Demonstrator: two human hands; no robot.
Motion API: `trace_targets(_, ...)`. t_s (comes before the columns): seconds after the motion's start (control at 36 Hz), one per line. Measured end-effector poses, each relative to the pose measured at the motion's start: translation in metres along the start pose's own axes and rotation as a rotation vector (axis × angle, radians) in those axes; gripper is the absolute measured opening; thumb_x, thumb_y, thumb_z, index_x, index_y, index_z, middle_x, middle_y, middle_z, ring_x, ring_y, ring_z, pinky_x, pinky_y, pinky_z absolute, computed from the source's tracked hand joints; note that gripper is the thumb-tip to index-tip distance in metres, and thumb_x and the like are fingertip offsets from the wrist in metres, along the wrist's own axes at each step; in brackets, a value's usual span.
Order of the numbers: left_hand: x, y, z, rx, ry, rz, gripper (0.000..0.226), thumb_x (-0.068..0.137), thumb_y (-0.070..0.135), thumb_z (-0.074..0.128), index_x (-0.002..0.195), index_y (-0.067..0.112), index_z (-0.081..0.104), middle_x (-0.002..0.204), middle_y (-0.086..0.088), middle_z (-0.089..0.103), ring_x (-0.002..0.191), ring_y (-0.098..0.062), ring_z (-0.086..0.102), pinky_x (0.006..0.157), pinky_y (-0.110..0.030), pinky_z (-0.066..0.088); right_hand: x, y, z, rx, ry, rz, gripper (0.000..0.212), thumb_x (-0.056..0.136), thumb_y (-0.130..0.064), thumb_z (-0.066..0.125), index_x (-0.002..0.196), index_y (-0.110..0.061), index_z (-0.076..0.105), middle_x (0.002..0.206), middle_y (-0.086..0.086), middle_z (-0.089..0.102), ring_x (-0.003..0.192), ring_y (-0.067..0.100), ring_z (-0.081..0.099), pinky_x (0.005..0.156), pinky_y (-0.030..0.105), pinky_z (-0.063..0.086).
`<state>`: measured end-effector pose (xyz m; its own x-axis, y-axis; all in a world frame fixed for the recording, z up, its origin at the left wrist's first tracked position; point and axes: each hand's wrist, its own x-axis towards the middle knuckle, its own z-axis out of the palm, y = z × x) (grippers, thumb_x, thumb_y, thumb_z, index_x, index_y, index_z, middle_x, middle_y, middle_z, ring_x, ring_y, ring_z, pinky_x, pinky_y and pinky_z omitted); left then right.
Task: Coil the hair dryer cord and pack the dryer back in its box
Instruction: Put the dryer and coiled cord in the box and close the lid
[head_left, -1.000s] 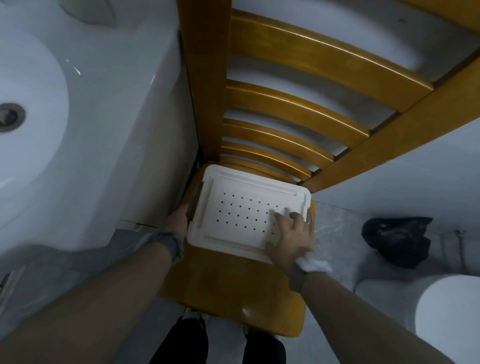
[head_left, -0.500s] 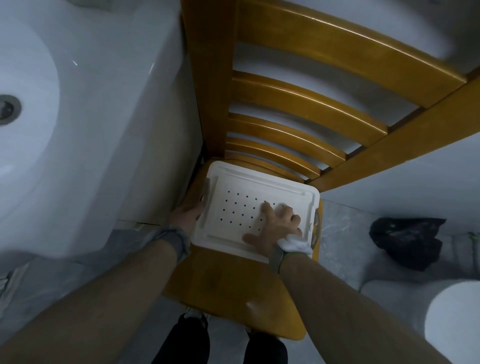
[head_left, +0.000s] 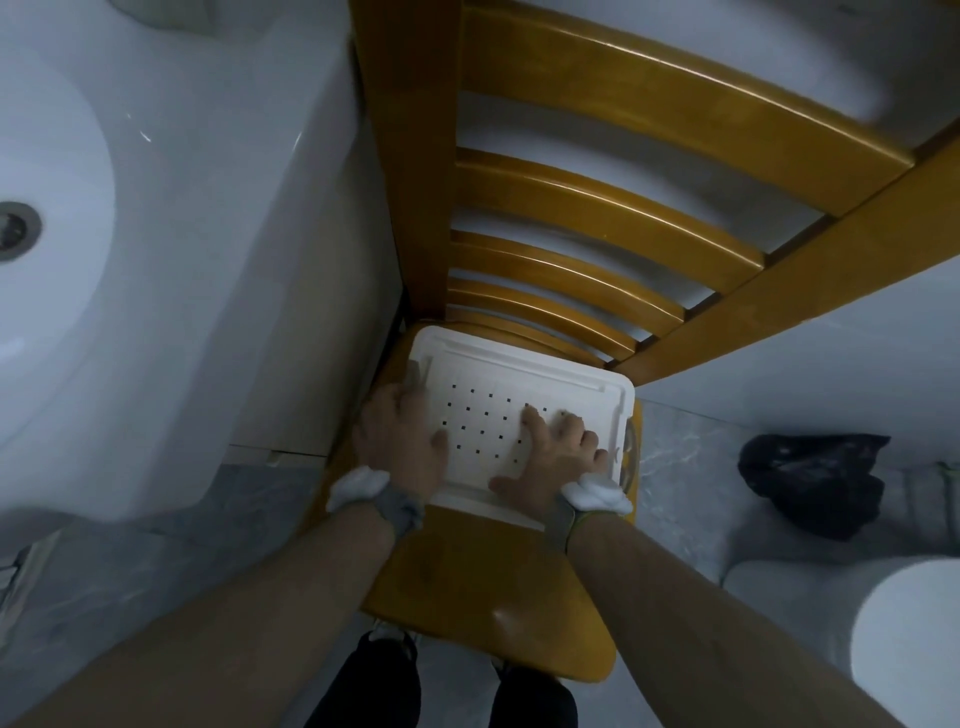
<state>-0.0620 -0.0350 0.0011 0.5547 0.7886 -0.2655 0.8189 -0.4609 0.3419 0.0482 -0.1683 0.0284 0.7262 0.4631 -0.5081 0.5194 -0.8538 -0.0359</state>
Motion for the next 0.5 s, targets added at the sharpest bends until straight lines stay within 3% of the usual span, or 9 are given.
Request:
trace_targets(0.08,-0.012,0.014,0.012,0.203,-0.090,0.344,0.072,0.073,0.051,0.057,0.138,0.031,0.034,0.145,-0.006,0.033,0.132,-0.032,0.031,0.106,-0.053,0.030,-0.003,0.010,-0.006,0.068,0.081,0.069,0.089,0.064,-0.062,0.066,0.138,-0.034,0.024,0.143,0.011,0.029,0.128,0.035,0.034,0.104,0.050,0.028)
trace_targets(0.14,-0.015,0.019,0.019,0.267,-0.193,0.422,0.082,0.070,0.059,0.053,0.143,0.035,0.026,0.152,-0.004,0.021,0.138,-0.033,0.018,0.108,-0.055,0.023,-0.005,0.024,-0.010,0.165,0.129,0.191,0.090,0.070,-0.057,0.064,0.143,-0.029,0.020,0.150,0.010,0.023,0.136,0.036,0.027,0.110,0.050,0.024)
trace_targets(0.22,-0.016,0.022,0.025,0.262,-0.304,0.379,0.086,0.071,0.061,0.052,0.146,0.038,0.016,0.156,-0.002,0.007,0.142,-0.033,0.005,0.110,-0.054,0.018,-0.006,0.053,-0.011,0.473,0.157,0.447,0.095,0.070,-0.058,0.066,0.147,-0.023,0.022,0.153,0.011,0.025,0.137,0.039,0.031,0.109,0.056,0.032)
trace_targets(0.28,-0.015,0.027,0.023,0.265,-0.321,0.366,0.086,0.073,0.059,0.053,0.146,0.037,0.014,0.157,-0.001,0.005,0.143,-0.033,0.004,0.111,-0.053,0.018,-0.007,0.072,-0.007,0.803,0.077,0.636,0.103,0.070,-0.055,0.070,0.150,-0.014,0.020,0.154,0.016,0.029,0.136,0.041,0.035,0.105,0.056,0.039)
trace_targets(0.33,-0.015,0.029,0.019,0.274,-0.332,0.358,0.084,0.075,0.057,0.054,0.146,0.037,0.013,0.158,-0.002,0.004,0.144,-0.033,0.003,0.112,-0.053,0.018,-0.007,0.083,0.000,1.117,-0.026,0.739,0.100,0.074,-0.044,0.076,0.149,-0.005,0.022,0.148,0.021,0.039,0.128,0.042,0.045,0.097,0.049,0.047)
trace_targets(0.42,-0.015,0.033,0.015,0.274,-0.361,0.339,0.083,0.079,0.055,0.055,0.148,0.036,0.011,0.159,-0.002,0.000,0.145,-0.033,0.000,0.113,-0.053,0.015,-0.012,0.086,0.005,1.159,-0.128,0.663,0.077,0.076,-0.037,0.077,0.138,-0.004,0.046,0.129,0.018,0.058,0.109,0.038,0.058,0.090,0.047,0.052)
trace_targets(0.5,-0.017,0.035,0.013,0.257,-0.392,0.318,0.083,0.080,0.052,0.056,0.148,0.037,0.011,0.160,-0.001,-0.002,0.146,-0.033,-0.003,0.115,-0.053,0.011,-0.013,0.076,0.006,1.069,-0.052,0.582,0.059,0.077,-0.035,0.074,0.127,-0.008,0.055,0.115,0.014,0.063,0.103,0.036,0.060,0.089,0.050,0.052)
